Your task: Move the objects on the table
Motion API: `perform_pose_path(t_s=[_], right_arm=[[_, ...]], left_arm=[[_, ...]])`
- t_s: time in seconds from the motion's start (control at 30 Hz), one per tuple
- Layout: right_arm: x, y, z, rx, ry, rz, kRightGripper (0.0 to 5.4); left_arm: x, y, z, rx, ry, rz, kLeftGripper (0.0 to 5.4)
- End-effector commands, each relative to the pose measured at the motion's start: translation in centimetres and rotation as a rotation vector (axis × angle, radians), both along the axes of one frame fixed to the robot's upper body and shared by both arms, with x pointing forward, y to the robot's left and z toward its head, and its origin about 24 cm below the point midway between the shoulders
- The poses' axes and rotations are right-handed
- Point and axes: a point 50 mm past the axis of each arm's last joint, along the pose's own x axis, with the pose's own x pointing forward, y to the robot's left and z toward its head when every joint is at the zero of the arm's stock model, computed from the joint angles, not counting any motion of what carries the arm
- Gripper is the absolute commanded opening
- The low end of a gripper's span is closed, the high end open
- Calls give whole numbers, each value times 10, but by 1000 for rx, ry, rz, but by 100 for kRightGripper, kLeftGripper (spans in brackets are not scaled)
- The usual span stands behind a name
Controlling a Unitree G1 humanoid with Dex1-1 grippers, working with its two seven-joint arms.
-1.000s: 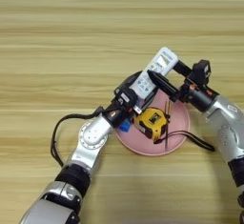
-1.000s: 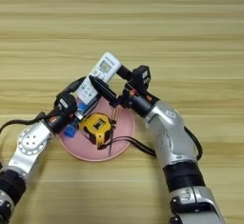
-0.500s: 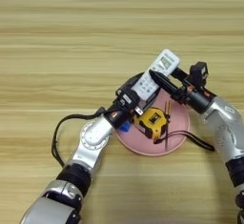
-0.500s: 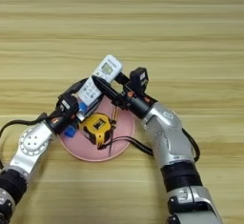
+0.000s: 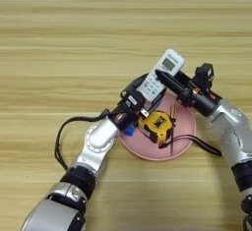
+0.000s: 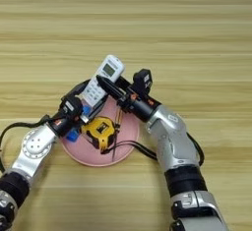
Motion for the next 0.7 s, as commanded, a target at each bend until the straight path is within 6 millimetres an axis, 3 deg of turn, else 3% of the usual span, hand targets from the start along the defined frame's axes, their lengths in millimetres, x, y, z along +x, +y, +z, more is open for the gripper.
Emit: perform_pose_path(t_s=[0.03,0.3,0.43,0.7], right_arm=[[6,-4,9,-6,-37,-23,134],[8,-7,13,4,-47,-35,126],[9,-11,14,9,-51,-53,114],[12,-22,19,15,-70,-97,114]], left_arm=[[3,-1,4,2,-22,-7,286],[3,-1,4,3,-23,-5,286],[4,-1,4,1,-25,4,348],[4,-1,3,4,-27,3,412]])
